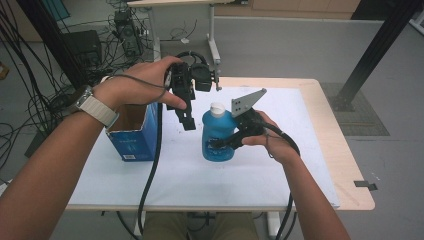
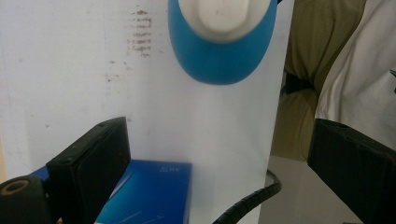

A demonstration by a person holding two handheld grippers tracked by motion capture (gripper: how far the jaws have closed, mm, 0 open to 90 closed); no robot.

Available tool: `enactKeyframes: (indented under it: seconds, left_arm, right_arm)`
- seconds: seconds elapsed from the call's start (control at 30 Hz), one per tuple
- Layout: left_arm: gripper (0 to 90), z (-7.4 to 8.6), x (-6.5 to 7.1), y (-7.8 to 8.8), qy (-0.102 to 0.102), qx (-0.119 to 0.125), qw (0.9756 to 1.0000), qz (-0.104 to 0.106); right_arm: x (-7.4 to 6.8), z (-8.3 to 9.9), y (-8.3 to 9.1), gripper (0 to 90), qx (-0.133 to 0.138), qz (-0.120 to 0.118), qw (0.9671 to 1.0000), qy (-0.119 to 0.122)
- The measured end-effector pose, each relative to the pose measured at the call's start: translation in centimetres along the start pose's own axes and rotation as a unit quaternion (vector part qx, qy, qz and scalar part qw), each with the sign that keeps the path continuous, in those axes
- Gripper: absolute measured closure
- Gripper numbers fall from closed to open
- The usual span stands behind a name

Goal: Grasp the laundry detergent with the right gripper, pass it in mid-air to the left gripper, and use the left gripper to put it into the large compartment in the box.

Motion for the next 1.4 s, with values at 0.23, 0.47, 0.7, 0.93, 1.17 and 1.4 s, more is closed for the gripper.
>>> enactKeyframes:
  seconds: [0.23, 0.47, 0.7, 0.93, 1.17, 1.4]
  left_arm:
    - [6.4, -0.4, -0.1, 0.0, -0.003, -0.002, 1.0000, 0.003]
    - [5.5, -1.1, -0.1, 0.0, -0.004, -0.004, 1.0000, 0.002]
    - [5.3, -1.6, 0.1, 0.1, -0.006, -0.001, 1.0000, 0.003]
    - [5.3, -2.1, 0.1, 0.0, -0.006, -0.004, 1.0000, 0.004]
    - [5.5, -2.5, 0.0, -0.1, -0.007, -0.006, 0.9999, 0.005]
    - [6.1, -2.8, 0.1, -0.1, -0.011, -0.002, 0.9999, 0.003]
  right_arm:
    - [0.2, -0.3, -0.6, 44.1, -0.008, -0.009, 0.9999, 0.006]
    - [0.5, -0.3, -1.2, 44.1, -0.017, -0.015, 0.9997, 0.006]
    - [0.5, -0.5, -1.9, 44.1, -0.025, -0.023, 0.9994, 0.008]
    - [0.5, -0.8, -2.1, 44.1, -0.025, -0.026, 0.9993, 0.010]
    - [0.6, -0.9, -2.3, 44.1, -0.027, -0.024, 0.9993, 0.011]
    - [0.5, -0.8, -2.2, 44.1, -0.027, -0.023, 0.9993, 0.010]
Point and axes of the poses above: each handheld gripper's, and its own axes: y roughly backward along the jaws, z roughly out of its underside, x roughly to its right, the point moved 5 cm from there along -y, roughly forward along the jaws, and after that the axes turned 11 degrees about y, right-handed, at the moved point
